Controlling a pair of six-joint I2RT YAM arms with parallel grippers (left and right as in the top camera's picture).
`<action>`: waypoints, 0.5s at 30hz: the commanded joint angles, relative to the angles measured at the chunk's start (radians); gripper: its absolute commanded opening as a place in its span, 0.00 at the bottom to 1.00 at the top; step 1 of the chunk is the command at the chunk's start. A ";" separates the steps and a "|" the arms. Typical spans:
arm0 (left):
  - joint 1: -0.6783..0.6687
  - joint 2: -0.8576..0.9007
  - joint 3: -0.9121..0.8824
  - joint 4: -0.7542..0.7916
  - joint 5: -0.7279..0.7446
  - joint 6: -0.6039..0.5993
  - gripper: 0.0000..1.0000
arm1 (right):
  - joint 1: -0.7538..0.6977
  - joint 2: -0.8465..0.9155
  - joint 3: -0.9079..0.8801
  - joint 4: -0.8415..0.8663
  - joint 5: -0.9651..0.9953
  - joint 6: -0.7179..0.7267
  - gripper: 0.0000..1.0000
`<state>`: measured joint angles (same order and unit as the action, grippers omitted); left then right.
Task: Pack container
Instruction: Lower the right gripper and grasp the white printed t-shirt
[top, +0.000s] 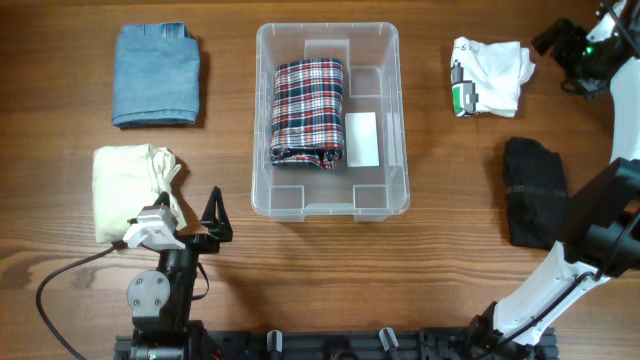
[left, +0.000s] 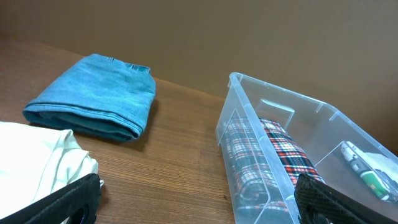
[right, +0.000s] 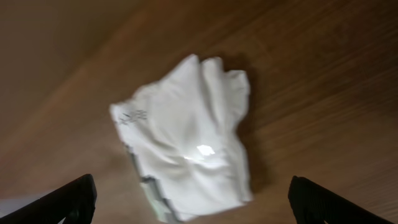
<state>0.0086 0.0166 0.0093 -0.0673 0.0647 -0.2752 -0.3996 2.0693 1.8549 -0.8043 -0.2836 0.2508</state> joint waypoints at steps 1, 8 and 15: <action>0.007 0.000 -0.004 -0.005 -0.006 0.005 1.00 | -0.012 0.056 -0.017 -0.012 -0.041 -0.228 1.00; 0.008 0.000 -0.004 -0.005 -0.006 0.005 1.00 | -0.055 0.133 -0.017 0.002 -0.347 -0.351 1.00; 0.007 0.000 -0.004 -0.005 -0.006 0.006 1.00 | -0.090 0.185 -0.017 -0.003 -0.414 -0.341 1.00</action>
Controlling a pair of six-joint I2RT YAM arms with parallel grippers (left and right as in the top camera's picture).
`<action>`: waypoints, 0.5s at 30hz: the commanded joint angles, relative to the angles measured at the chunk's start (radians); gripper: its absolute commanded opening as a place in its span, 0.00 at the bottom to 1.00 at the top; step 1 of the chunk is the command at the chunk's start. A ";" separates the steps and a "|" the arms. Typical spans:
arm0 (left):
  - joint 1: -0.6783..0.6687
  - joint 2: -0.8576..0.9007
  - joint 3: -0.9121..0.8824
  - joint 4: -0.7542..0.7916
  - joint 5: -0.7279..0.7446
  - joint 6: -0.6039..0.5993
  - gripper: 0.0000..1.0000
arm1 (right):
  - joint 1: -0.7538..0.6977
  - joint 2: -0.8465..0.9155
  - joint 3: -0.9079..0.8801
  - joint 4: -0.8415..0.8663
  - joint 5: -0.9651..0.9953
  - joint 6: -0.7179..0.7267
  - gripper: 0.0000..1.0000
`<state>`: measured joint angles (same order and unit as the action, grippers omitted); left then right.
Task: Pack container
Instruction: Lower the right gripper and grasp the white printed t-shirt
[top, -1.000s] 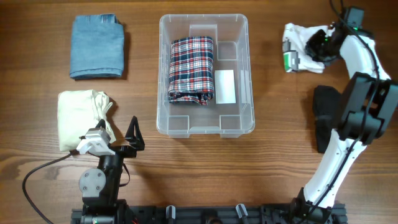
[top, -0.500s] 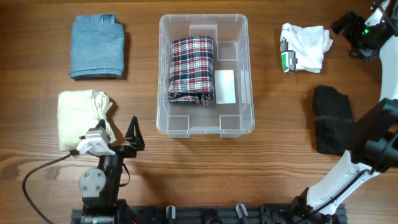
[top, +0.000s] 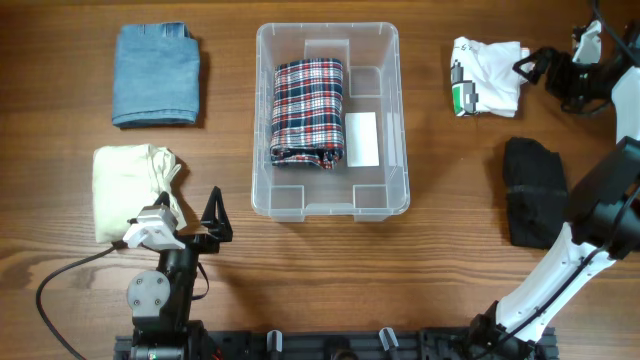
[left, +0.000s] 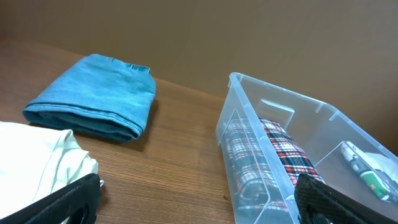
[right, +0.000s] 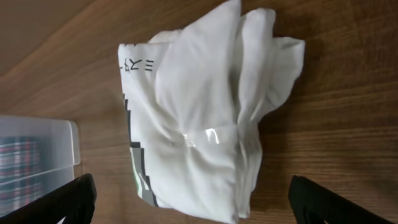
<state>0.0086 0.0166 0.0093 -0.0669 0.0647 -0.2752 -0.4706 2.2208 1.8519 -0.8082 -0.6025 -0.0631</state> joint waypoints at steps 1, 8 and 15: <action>0.007 0.000 -0.004 -0.006 -0.006 0.005 0.99 | -0.022 0.045 -0.014 0.003 -0.123 -0.027 1.00; 0.007 0.000 -0.004 -0.006 -0.006 0.005 1.00 | -0.026 0.120 -0.014 0.005 -0.132 -0.014 1.00; 0.007 0.000 -0.004 -0.006 -0.006 0.006 1.00 | -0.027 0.164 -0.014 0.011 -0.128 -0.017 1.00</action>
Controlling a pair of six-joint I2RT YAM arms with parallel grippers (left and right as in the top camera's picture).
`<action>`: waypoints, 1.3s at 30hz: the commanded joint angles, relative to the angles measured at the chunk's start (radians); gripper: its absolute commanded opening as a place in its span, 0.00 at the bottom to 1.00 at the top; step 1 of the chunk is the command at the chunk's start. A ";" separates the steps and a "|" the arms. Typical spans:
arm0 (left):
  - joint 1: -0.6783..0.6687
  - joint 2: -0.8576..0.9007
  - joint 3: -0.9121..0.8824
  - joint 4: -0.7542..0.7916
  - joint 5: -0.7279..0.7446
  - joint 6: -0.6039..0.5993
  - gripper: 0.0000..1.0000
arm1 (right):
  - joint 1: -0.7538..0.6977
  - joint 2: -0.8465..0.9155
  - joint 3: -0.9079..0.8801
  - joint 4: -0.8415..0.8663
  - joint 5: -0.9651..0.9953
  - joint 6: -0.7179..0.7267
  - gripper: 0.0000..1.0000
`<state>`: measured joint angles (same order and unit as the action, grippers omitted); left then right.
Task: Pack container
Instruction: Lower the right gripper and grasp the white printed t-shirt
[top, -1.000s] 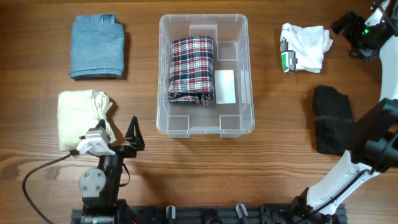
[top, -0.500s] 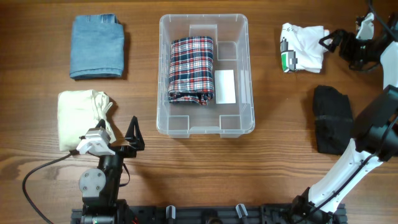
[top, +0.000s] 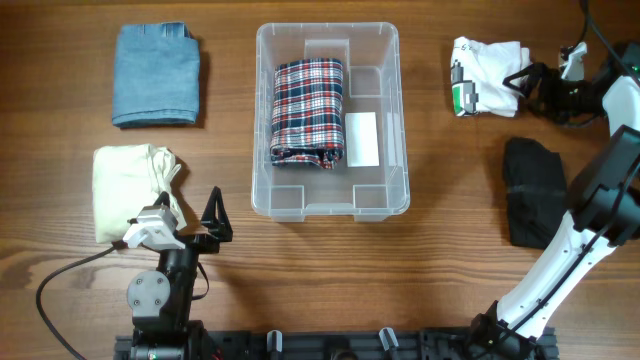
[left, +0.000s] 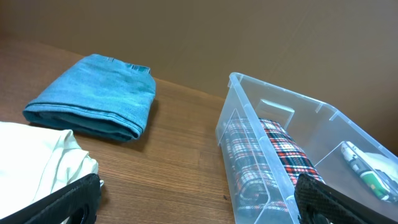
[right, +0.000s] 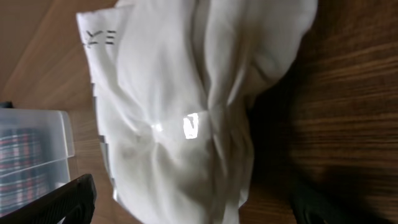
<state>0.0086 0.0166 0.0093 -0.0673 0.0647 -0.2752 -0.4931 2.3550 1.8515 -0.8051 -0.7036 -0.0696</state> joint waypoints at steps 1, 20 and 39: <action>0.008 0.000 -0.004 -0.005 -0.006 0.006 1.00 | -0.005 0.034 -0.014 0.012 -0.027 -0.010 1.00; 0.008 0.000 -0.004 -0.005 -0.006 0.006 1.00 | 0.025 0.136 -0.014 0.084 -0.031 -0.010 1.00; 0.008 0.000 -0.004 -0.005 -0.006 0.006 1.00 | 0.053 0.175 -0.014 0.094 -0.030 0.020 0.93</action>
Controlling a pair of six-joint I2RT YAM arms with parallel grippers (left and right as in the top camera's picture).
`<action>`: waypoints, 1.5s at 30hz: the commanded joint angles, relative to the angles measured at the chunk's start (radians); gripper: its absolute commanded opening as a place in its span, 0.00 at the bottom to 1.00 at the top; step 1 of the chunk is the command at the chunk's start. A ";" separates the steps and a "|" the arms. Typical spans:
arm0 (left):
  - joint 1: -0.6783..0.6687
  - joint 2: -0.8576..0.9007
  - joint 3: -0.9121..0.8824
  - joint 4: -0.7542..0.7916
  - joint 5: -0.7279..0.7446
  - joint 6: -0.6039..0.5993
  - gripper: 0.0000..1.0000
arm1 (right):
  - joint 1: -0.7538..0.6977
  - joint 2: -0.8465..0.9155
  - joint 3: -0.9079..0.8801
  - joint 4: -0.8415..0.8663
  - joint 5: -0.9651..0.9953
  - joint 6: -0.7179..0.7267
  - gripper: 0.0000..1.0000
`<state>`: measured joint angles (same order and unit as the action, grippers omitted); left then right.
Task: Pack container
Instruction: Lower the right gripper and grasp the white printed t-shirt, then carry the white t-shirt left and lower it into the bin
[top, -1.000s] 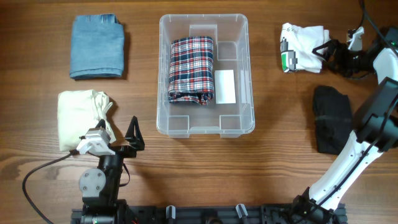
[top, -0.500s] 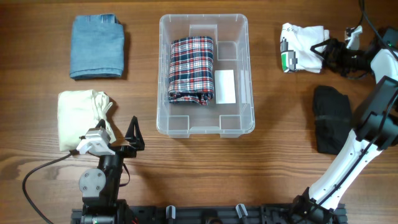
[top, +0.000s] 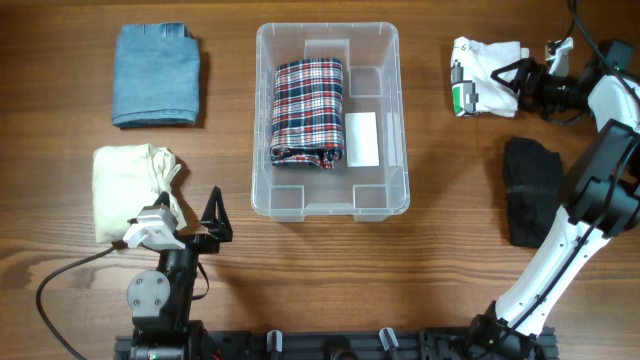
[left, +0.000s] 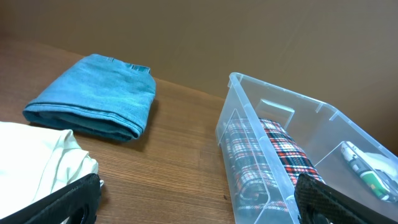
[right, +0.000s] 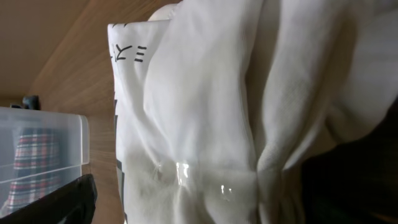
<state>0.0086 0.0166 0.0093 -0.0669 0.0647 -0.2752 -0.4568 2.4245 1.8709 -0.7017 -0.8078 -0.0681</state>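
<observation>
A clear plastic container (top: 262, 60) stands at the table's middle with a folded plaid garment (top: 308, 110) and a white card (top: 361, 138) inside. To its right lies a crumpled white shirt (top: 485, 75). My right gripper (top: 518, 87) stands open at the shirt's right edge, fingers either side of the cloth. In the right wrist view the white shirt (right: 205, 106) fills the frame, between the spread fingers of the right gripper (right: 199, 193). My left gripper (top: 190, 205) rests open at the front left, holding nothing; its view shows the container (left: 280, 99) and the plaid garment (left: 273, 149).
A folded blue garment (top: 156, 74) lies at the back left, with a cream garment (top: 130, 185) in front of it. A black garment (top: 533, 190) lies right of the container, below the white shirt. The left wrist view also shows the blue garment (left: 99, 96).
My right gripper has moved a little further left, onto the white shirt's edge; the shirt now fills its wrist view. The left arm and all garments have stayed put.
My right gripper first stood at the far back right, away from the white shirt. Then it was lower and level with the shirt, then closer to its right side, and now open at its edge. The left arm has stayed still throughout.
</observation>
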 joint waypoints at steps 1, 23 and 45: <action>0.007 0.000 -0.004 -0.006 -0.006 0.005 1.00 | 0.017 0.106 -0.034 -0.009 0.074 0.019 0.88; 0.008 0.000 -0.004 -0.006 -0.006 0.006 1.00 | -0.032 0.106 -0.031 0.093 -0.309 0.193 0.09; 0.007 0.000 -0.004 -0.006 -0.006 0.005 1.00 | 0.027 -0.409 -0.029 0.088 -0.573 0.362 0.05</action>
<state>0.0086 0.0166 0.0093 -0.0669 0.0647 -0.2752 -0.4915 2.1674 1.8339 -0.5911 -1.3209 0.2924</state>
